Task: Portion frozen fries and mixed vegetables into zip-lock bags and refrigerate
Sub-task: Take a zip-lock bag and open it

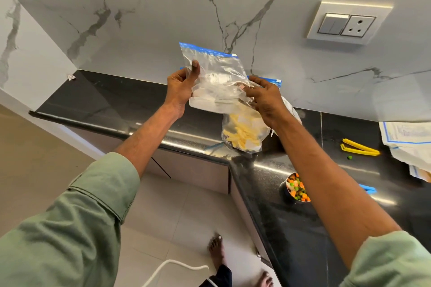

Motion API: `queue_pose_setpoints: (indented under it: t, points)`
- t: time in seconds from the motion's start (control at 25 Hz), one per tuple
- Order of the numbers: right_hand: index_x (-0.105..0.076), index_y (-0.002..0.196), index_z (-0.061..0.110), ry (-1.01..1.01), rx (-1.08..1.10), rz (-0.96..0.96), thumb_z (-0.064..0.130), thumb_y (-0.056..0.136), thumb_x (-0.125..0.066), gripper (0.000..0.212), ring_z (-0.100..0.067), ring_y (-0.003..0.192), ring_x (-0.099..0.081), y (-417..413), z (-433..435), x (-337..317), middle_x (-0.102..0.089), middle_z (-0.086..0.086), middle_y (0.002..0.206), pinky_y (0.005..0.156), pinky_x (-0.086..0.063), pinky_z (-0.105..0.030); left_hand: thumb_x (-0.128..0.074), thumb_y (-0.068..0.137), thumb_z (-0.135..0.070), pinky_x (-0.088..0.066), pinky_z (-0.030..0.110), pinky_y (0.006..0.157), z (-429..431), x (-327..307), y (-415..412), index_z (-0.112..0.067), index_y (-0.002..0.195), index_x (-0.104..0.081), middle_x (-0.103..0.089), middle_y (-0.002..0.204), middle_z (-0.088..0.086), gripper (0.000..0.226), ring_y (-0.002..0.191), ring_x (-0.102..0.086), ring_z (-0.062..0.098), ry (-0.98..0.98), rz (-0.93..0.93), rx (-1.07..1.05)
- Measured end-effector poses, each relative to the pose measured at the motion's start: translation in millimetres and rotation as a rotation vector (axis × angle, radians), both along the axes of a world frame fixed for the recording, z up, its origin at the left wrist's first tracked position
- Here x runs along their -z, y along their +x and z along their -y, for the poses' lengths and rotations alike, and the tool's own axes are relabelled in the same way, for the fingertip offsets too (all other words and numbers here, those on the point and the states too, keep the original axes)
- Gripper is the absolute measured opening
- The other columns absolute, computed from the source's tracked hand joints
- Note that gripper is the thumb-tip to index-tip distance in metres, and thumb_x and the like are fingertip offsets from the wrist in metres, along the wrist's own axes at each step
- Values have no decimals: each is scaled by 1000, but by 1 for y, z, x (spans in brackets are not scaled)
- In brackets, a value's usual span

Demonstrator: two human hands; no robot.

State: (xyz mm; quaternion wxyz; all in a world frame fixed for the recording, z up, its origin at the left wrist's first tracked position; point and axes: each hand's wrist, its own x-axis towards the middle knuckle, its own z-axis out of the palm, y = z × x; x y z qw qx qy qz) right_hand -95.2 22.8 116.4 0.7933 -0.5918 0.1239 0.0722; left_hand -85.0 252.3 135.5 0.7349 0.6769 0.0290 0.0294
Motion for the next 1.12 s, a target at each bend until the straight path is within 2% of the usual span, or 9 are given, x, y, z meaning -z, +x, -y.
queue_pose_setpoints:
  t: [0.12, 0.16, 0.32, 0.52, 0.68, 0.84, 0.96, 1.04, 1.12]
  points:
    - [-70, 126, 14, -110, -29, 26, 2, 89, -79, 40, -23, 111, -74, -1, 11, 1, -78, -6, 117, 95, -61, -47, -65, 85, -63, -60, 50, 90, 3, 4, 6, -16, 82, -75, -75, 94, 6, 48, 96, -72, 26, -139, -50, -38]
    - [-72, 122, 15, -138, -19, 43, 2, 90, -77, 35, -22, 111, -74, -1, 13, 1, -78, -6, 117, 95, -61, -47, -59, 95, -57, -59, 52, 93, 5, 3, 8, -17, 82, -76, -77, 96, 6, 45, 100, -73, 28, -161, -82, -62]
    - [-75, 120, 7, -196, 64, 142, 11, 94, -76, 26, -21, 103, -72, -1, 14, 2, -77, -10, 110, 81, -65, -36, -64, 100, -34, -59, 51, 93, 9, 2, 13, -16, 91, -78, -78, 94, 4, 25, 93, -75, 25, -235, -102, -76]
    - [-80, 114, 11, -205, 286, 284, 18, 96, -75, 20, -22, 105, -74, 7, 10, 2, -79, -7, 109, 90, -63, -35, -76, 92, -32, -54, 37, 77, 0, 18, 18, -17, 86, -79, -70, 79, 0, 16, 72, -61, 16, -245, -137, -29]
    - [-75, 120, 13, -242, 220, 296, 15, 104, -64, 20, -19, 100, -72, 15, 4, 1, -75, -9, 113, 79, -64, -34, -66, 98, -41, -59, 43, 93, 2, 21, 24, -14, 113, -75, -73, 117, 13, 32, 108, -70, 31, -340, -174, 83]
    - [-76, 120, 10, -369, 114, 356, 21, 103, -66, 22, -9, 99, -68, 25, -7, 3, -76, -6, 116, 76, -54, -16, -66, 99, -30, -61, 42, 88, 1, 19, 34, -11, 115, -69, -75, 108, 6, 25, 100, -72, 24, -346, -207, 85]
    - [-77, 114, 9, -348, 281, 331, 24, 105, -62, 23, -1, 91, -70, 36, -10, 2, -77, 0, 109, 79, -58, -23, -73, 94, -27, -61, 40, 82, -14, 30, 52, -15, 94, -66, -76, 92, 2, 13, 85, -73, 18, -291, -249, -107]
    - [-72, 119, 4, -262, 332, 302, 24, 108, -56, 28, -13, 98, -74, 42, -5, 3, -76, -4, 115, 85, -62, -32, -73, 95, -21, -60, 34, 69, -25, 39, 66, -20, 82, -56, -72, 85, 1, 21, 78, -69, 15, -200, -271, -229]
    - [-67, 120, 0, -174, 332, 302, 22, 111, -50, 29, -26, 98, -77, 47, -2, 2, -76, -11, 116, 79, -63, -34, -71, 95, -10, -58, 26, 54, -33, 57, 78, -22, 83, -51, -66, 87, 2, 27, 74, -65, 13, -76, -311, -318]
